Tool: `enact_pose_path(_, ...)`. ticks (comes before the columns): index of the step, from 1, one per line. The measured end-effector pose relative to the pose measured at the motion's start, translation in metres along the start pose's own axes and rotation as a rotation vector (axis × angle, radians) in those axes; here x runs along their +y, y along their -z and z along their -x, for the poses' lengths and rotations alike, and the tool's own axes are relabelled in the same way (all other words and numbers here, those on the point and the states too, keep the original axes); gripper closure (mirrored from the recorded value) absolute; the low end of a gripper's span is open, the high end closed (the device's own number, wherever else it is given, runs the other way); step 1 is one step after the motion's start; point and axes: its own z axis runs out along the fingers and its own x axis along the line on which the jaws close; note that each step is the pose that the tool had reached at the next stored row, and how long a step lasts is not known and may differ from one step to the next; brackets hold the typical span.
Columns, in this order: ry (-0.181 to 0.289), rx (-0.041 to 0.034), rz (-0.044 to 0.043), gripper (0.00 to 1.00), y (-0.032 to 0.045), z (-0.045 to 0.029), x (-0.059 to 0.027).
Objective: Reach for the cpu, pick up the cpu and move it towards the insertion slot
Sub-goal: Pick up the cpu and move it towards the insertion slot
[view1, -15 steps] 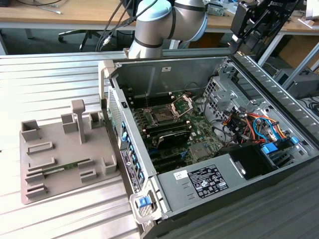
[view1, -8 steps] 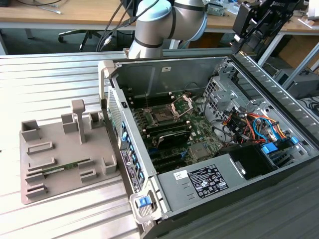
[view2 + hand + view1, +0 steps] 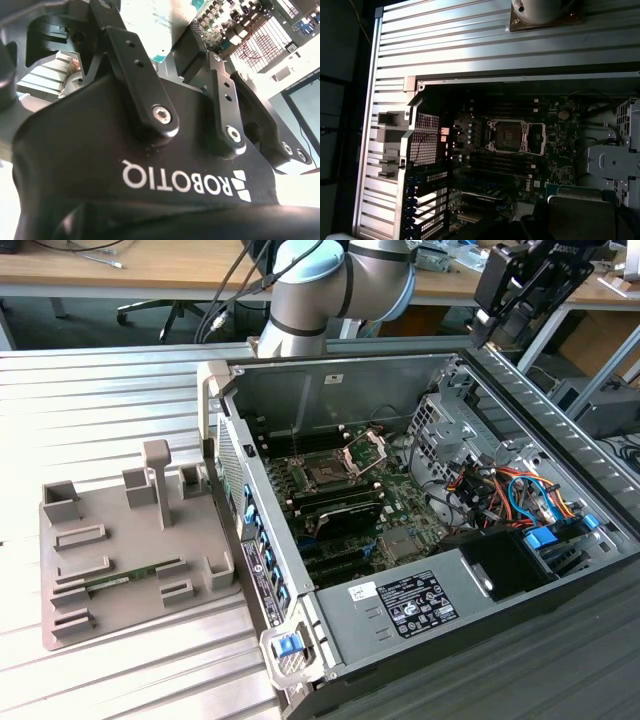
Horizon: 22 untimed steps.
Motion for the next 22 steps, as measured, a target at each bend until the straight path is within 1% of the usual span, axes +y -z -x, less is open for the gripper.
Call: enact_pose_path(22, 0.0, 0.0, -0.0001, 0.45, 0.0012, 0.0226, -0.0016)
